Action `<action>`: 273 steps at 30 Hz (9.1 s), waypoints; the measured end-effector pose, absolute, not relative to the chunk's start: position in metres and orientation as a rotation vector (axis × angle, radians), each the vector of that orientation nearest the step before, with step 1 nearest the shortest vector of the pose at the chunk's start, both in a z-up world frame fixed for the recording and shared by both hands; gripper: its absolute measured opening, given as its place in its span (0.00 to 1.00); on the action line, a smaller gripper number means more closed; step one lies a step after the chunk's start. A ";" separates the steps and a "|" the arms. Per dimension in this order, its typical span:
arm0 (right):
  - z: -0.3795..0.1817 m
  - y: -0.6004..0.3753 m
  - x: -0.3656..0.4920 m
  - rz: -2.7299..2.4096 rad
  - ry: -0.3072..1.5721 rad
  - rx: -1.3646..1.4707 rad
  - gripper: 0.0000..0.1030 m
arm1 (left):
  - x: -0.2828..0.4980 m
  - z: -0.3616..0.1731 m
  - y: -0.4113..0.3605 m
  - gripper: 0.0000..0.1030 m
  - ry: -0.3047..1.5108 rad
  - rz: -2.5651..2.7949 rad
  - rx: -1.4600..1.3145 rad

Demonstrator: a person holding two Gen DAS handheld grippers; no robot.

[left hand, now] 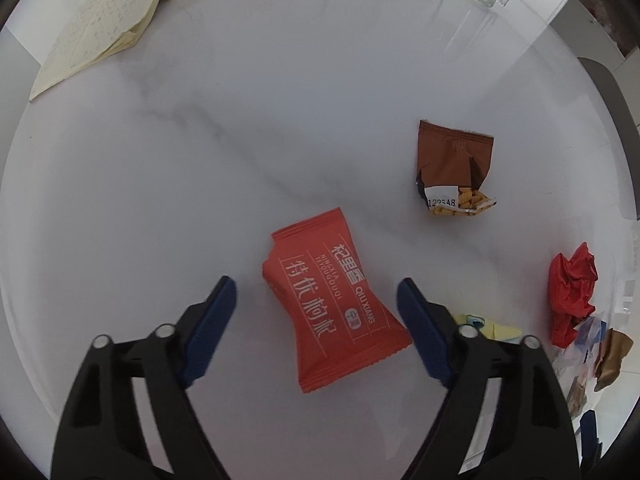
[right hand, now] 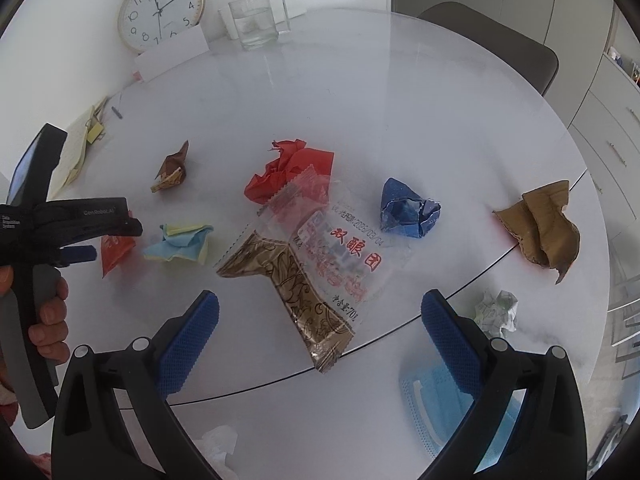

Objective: Collect trash
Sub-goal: 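Grasp the red snack packet with the left tool while the right tool grasps the clear printed bag, then carry the red packet and clear bag toward the bin, then open both tools over the bin to drop the packet and bag, then move both tools back over the table toward the tissue and face mask, then grasp the white tissue with the left tool while the right tool grasps the blue mask, then carry the tissue and blue mask over the bin, then open both tools over the bin to drop the tissue and mask, then move both tools back over the table toward the brown bag and red paper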

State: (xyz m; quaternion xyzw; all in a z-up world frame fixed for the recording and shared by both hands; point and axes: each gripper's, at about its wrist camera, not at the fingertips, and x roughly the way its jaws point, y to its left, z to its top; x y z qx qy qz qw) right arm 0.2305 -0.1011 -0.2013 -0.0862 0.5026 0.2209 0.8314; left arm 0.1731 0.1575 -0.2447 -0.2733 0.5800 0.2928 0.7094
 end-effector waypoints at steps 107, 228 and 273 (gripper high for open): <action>-0.217 -0.515 0.085 0.190 1.159 0.192 0.31 | 0.066 -0.148 -0.330 0.88 1.210 -0.170 0.096; -0.166 -0.504 0.083 0.239 1.123 0.098 0.21 | 0.101 -0.184 -0.363 0.17 1.294 -0.333 -0.015; -0.186 -0.558 0.088 0.163 1.110 0.177 0.71 | 0.105 -0.197 -0.391 0.82 1.311 -0.234 0.009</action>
